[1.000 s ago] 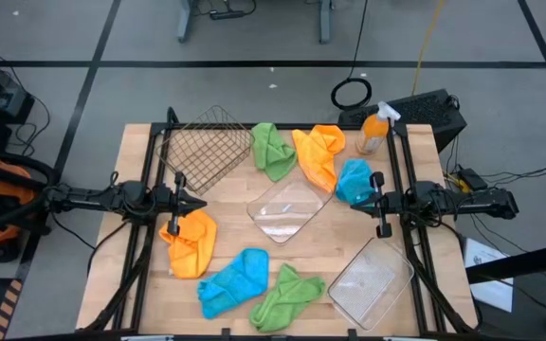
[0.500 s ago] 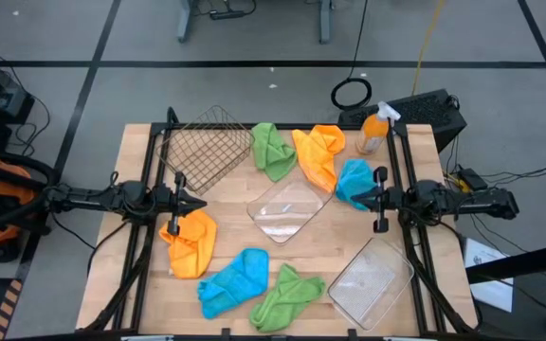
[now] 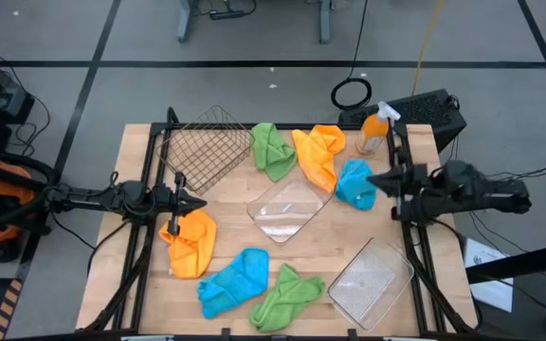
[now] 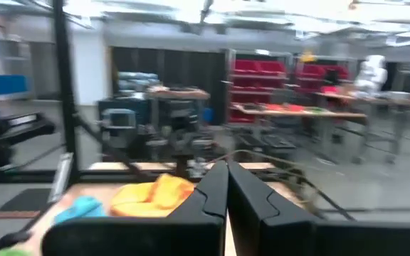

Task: Sort microfiber towel by color & place in baskets
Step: Put the top blue towel into the gold wire basket

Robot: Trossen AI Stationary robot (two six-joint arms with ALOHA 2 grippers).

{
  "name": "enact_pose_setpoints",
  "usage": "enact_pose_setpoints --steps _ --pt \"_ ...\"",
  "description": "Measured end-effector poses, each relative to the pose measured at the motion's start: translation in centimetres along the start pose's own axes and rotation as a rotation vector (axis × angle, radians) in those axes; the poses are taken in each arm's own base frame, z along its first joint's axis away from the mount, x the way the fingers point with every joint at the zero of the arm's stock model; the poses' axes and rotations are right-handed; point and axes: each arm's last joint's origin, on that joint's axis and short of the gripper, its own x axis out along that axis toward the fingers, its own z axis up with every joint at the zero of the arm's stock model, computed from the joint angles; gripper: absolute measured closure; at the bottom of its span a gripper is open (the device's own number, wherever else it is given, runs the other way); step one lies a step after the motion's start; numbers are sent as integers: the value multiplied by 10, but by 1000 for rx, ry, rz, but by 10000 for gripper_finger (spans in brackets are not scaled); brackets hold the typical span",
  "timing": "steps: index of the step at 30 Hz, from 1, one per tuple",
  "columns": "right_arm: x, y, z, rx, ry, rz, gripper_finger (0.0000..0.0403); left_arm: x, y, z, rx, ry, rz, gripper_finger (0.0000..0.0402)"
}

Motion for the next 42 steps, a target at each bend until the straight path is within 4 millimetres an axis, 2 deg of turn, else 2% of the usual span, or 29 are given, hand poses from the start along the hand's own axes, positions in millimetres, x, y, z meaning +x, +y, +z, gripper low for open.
enact_pose_setpoints --steps 3,8,10,13,23,32,37,42 --pt "5 -2 35 -1 31 -73 403 0 0 0 0 0 1 377" --pt "14 -2 86 -84 65 -82 403 0 0 0 0 0 3 377" --pt "20 -3 98 -101 56 -123 403 0 0 0 0 -4 4 377" --pt "31 -2 104 -132 73 -145 403 0 0 1 0 -7 4 377" --pt "58 3 85 -91 186 -141 403 0 0 1 -1 -8 4 377" --pt "68 5 63 -60 266 -143 403 0 1 1 -1 -6 41 377" --pt "70 6 44 -14 315 -151 403 0 1 2 -4 -22 47 377" --pt "71 7 19 17 382 -184 403 -1 2 14 -141 -141 45 377"
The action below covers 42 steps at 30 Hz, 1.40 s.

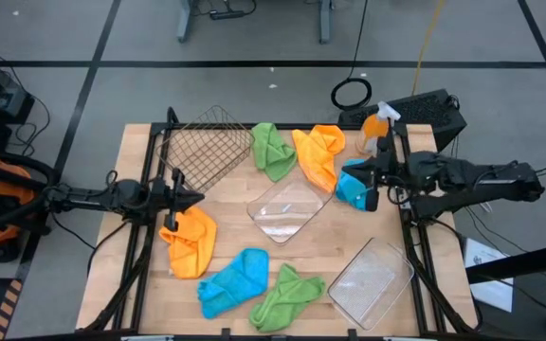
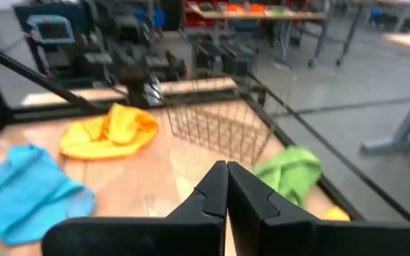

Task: Sort microfiber towel by color & place in baskets
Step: Put the top blue towel into the gold wire basket

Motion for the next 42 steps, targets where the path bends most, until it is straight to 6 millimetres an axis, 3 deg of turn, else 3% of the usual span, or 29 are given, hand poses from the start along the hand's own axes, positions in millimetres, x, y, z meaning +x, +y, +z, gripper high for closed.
enact_pose_setpoints --steps 4,14,20,24,27,32,42 --pt "8 1 -22 1 68 -11 403 0 0 7 -5 -10 11 377" --pt "15 1 -48 5 161 -24 403 8 -7 80 65 -50 58 377" --pt "13 -1 -57 53 253 -45 403 28 -14 129 108 46 71 377" --pt "12 -2 -63 45 310 -54 403 47 -21 148 167 73 -13 377" --pt "11 -2 -65 66 336 -63 403 59 -26 153 269 92 -40 377" --pt "8 -4 -73 100 411 -91 403 78 -27 154 278 137 25 377" --pt "4 -5 -80 220 487 -143 403 120 -27 108 169 372 85 377"
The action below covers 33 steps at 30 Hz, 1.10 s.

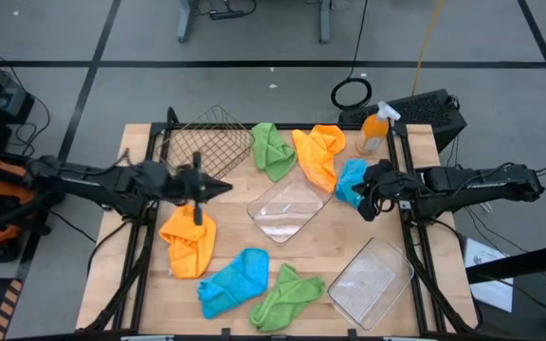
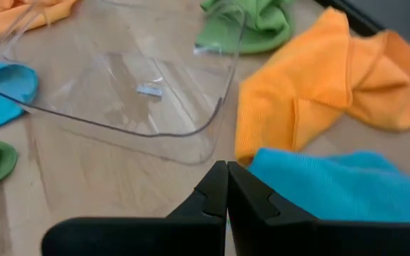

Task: Sort microfiber towel by color & place in baskets
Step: Put the top blue towel into the gold wire basket

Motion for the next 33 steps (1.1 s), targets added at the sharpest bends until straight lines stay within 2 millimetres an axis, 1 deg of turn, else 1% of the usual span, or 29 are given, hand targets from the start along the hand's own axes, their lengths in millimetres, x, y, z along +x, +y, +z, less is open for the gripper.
enact_pose_setpoints --steps 5,7,9,12,16,19,21,23,25,27,30,33 --pt "-2 3 -5 31 37 13 403 24 -5 -16 -6 100 2 377" --pt "-2 6 -7 47 57 53 403 31 -7 -19 -6 111 2 376" --pt "-2 9 -7 66 78 91 403 36 -8 -22 -8 126 1 367" --pt "0 14 -9 88 99 112 403 40 -9 -26 -24 161 4 330" --pt "6 20 -11 83 130 108 403 44 -12 -32 -38 202 0 260" --pt "12 24 -11 75 147 95 403 46 -14 -34 -34 213 -5 216" --pt "17 25 -11 80 157 78 402 48 -14 -35 -33 217 -7 196" --pt "22 25 -10 86 167 58 396 48 -14 -35 -35 217 -7 185" --pt "28 24 -10 90 186 30 380 47 -14 -35 -53 214 -5 181" --pt "33 22 -9 89 204 5 354 48 -14 -34 -61 202 -4 180" --pt "40 20 -10 55 242 -26 305 48 -15 -31 -67 175 -8 180" --pt "47 18 -9 15 264 -42 246 48 -16 -31 -58 175 -12 180"
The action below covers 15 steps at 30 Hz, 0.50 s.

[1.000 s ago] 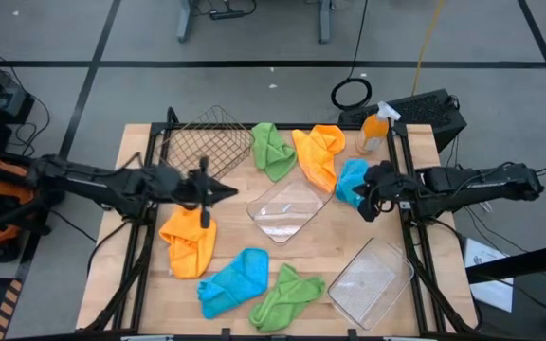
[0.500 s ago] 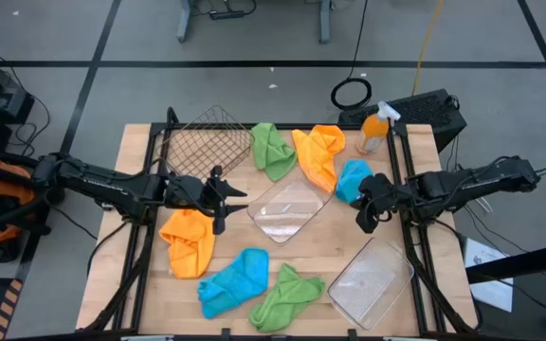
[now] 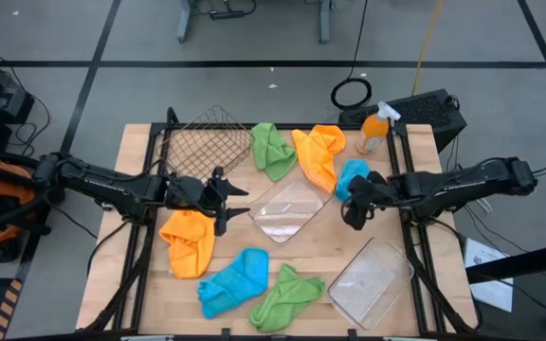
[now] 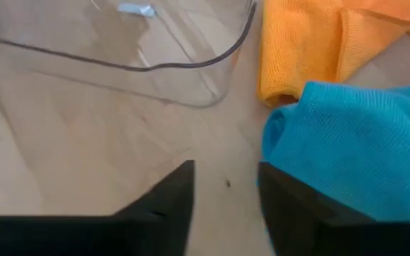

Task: Sort microfiber towel by color & place in baskets
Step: Put the top blue towel into the gold wire basket

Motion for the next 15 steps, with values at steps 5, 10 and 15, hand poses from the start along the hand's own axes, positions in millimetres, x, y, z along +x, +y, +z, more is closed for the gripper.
enact_pose_setpoints --steps 5,10,15 --pt "9 -6 6 -49 -8 -83 148 0 0 0 0 -1 0 180" --pt "16 -10 8 -109 -8 -177 65 4 -1 -3 4 18 3 180" --pt "31 -10 7 -148 65 -229 32 14 -2 -9 17 58 6 180"
